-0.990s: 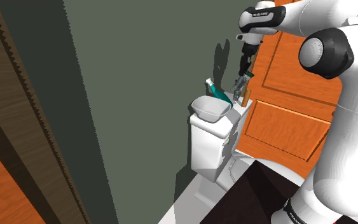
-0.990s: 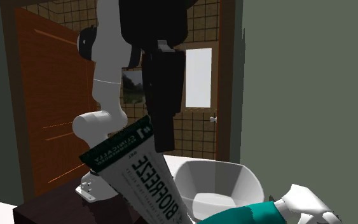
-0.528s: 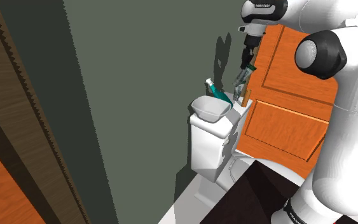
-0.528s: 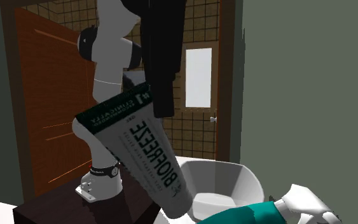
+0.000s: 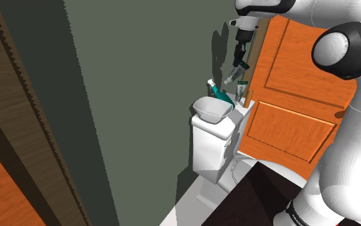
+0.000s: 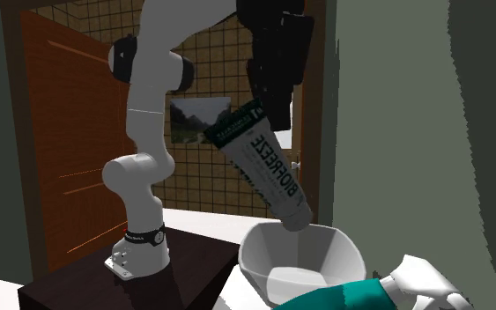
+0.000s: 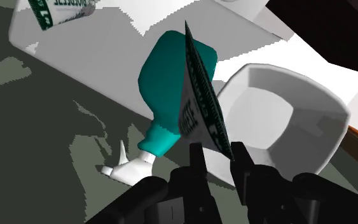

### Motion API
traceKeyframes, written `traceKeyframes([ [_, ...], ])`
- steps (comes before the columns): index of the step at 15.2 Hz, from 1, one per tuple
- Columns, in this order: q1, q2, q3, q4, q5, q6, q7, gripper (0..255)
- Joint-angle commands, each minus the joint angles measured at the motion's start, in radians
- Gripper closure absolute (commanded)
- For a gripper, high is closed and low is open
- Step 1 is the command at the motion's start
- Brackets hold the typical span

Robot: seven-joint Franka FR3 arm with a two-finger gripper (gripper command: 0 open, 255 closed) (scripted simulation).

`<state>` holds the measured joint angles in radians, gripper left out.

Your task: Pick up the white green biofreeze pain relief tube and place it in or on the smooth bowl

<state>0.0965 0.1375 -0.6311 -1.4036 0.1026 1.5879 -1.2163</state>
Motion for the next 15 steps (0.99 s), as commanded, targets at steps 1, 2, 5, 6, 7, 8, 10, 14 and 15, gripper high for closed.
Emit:
traceKeyframes([
  [1,0.038,-0.032,0.020,-0.021,-0.025,-0.002,0.057,255],
  [2,0.054,-0.042,0.030,-0.024,-0.034,-0.006,0.083,255],
  [5,0.099,-0.065,0.063,-0.026,-0.054,-0.022,0.159,255],
  [6,0.113,-0.070,0.073,-0.023,-0.059,-0.028,0.183,255],
  [7,0.127,-0.073,0.084,-0.019,-0.064,-0.034,0.208,255],
  [8,0.140,-0.076,0.095,-0.014,-0.067,-0.041,0.232,255],
  [10,0.165,-0.076,0.117,0.002,-0.072,-0.056,0.278,255],
  [14,0.185,-0.094,0.133,-0.052,-0.084,-0.018,0.312,255],
  [15,0.187,-0.100,0.134,-0.072,-0.087,-0.003,0.314,255],
])
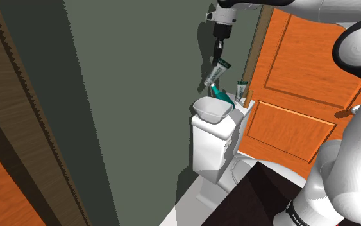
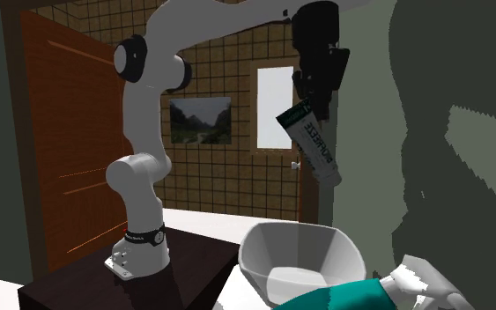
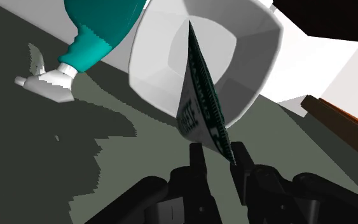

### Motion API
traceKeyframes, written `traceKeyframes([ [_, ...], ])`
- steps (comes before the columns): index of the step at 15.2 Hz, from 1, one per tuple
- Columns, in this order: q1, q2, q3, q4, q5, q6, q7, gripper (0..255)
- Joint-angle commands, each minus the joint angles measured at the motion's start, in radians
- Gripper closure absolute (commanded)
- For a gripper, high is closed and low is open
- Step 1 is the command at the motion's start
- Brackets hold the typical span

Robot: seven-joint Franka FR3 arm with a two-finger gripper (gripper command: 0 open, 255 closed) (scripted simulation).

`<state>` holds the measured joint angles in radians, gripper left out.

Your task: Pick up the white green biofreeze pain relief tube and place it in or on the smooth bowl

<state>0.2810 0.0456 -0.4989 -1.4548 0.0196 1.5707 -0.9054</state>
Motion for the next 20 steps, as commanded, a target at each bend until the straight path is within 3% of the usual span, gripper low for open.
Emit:
traceKeyframes([
  [1,0.004,-0.014,0.002,-0.041,-0.007,0.029,0.005,255],
  [20,0.012,-0.061,0.010,-0.343,-0.031,0.289,0.022,255],
])
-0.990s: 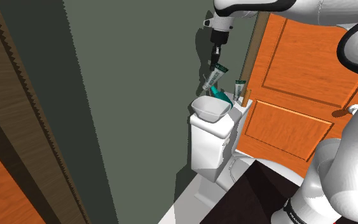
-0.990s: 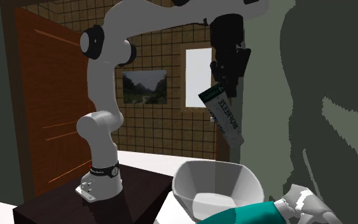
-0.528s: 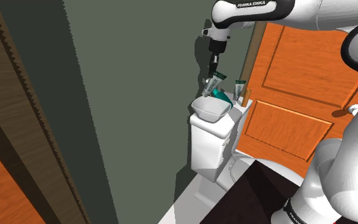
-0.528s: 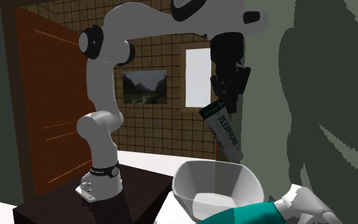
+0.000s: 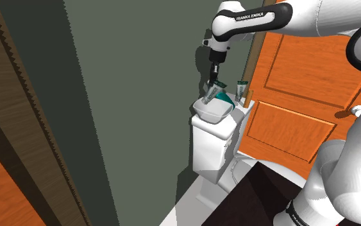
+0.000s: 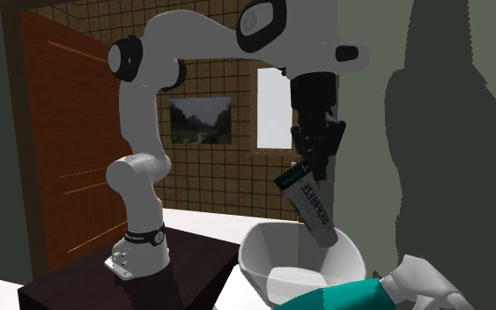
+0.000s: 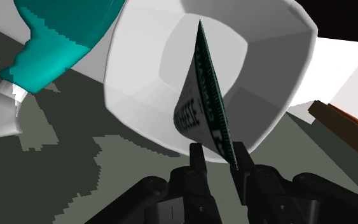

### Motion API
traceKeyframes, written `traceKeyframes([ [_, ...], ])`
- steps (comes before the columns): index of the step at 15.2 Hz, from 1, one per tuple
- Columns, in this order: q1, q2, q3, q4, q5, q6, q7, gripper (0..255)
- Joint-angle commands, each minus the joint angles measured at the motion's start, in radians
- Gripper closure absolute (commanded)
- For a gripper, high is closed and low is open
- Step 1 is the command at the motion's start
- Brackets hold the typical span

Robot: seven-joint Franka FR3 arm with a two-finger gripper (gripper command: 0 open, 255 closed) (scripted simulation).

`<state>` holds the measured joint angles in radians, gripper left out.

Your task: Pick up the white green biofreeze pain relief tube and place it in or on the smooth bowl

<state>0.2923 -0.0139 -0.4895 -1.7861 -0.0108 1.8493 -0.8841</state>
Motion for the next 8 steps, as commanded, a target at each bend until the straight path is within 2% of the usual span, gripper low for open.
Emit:
traceKeyframes([
  [1,0.000,-0.002,0.000,-0.011,-0.001,0.010,0.001,255],
  [7,0.000,-0.002,0.000,-0.011,-0.001,0.010,0.001,255],
  [8,0.000,-0.002,0.000,-0.011,-0.001,0.010,0.001,0],
])
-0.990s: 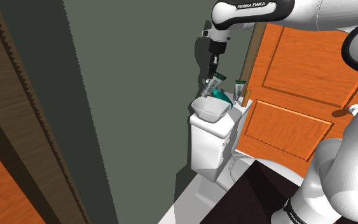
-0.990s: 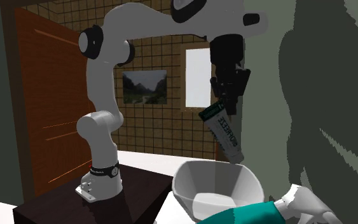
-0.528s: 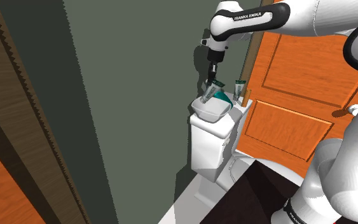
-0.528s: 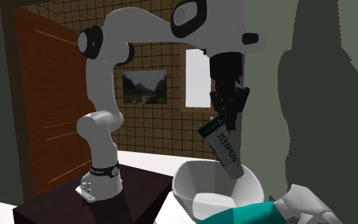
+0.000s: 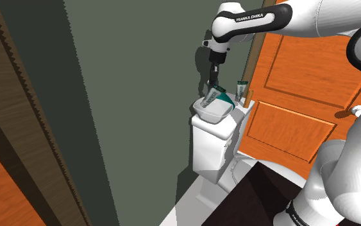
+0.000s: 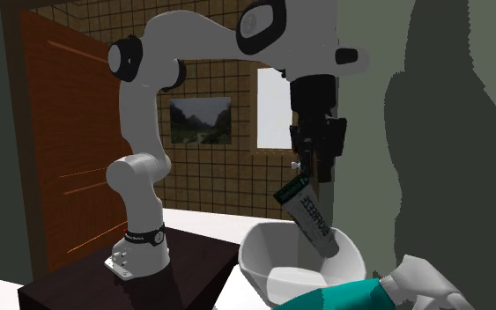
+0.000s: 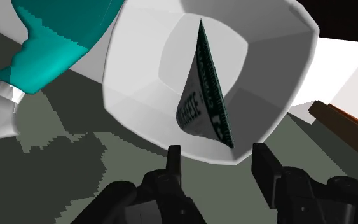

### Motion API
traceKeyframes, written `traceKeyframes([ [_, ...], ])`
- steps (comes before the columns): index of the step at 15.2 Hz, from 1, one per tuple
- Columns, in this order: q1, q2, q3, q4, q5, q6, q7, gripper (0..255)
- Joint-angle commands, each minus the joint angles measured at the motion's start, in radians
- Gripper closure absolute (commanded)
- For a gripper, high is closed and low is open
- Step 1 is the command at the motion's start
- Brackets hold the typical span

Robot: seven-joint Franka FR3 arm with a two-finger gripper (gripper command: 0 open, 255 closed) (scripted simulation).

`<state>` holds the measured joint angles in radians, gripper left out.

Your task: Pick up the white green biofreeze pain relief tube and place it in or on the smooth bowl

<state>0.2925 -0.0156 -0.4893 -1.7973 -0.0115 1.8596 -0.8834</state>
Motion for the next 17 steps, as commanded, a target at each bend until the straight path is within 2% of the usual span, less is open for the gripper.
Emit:
traceKeyframes([
  [1,0.000,0.000,0.000,0.000,0.000,0.000,0.000,0],
  [5,0.000,0.000,0.000,0.000,0.000,0.000,0.000,0],
  [9,0.001,-0.003,0.001,0.125,-0.001,-0.127,0.001,0],
  [17,0.001,-0.003,0.001,0.124,-0.001,-0.127,0.001,0],
])
